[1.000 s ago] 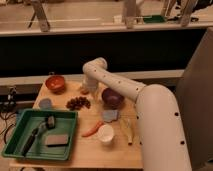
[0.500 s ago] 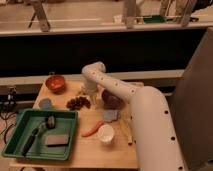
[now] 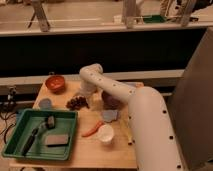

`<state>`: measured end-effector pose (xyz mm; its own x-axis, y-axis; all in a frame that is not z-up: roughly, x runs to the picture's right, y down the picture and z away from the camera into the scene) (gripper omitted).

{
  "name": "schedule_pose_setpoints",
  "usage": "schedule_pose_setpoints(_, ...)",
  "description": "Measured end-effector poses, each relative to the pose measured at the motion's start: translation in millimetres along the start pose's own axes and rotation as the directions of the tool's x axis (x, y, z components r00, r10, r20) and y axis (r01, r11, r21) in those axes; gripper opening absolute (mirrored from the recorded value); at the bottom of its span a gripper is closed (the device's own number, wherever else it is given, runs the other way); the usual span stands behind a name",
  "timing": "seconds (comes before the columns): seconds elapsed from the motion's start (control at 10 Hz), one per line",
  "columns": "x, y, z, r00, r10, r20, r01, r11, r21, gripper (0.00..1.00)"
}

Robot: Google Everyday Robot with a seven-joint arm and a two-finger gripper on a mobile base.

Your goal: Place grapes in purple bowl

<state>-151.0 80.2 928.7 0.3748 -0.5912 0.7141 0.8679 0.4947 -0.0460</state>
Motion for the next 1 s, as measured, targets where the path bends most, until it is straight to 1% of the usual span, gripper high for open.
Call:
schedule_pose_setpoints(0.3, -9.6, -2.0, 11.8, 1.000, -0.005, 0.003, 0.005, 0.999, -0.035, 0.80)
schedule_pose_setpoints(1.0, -9.7, -1.0, 11.8, 1.000, -0.004, 0.003, 0.004, 0.999, -0.039, 0.80)
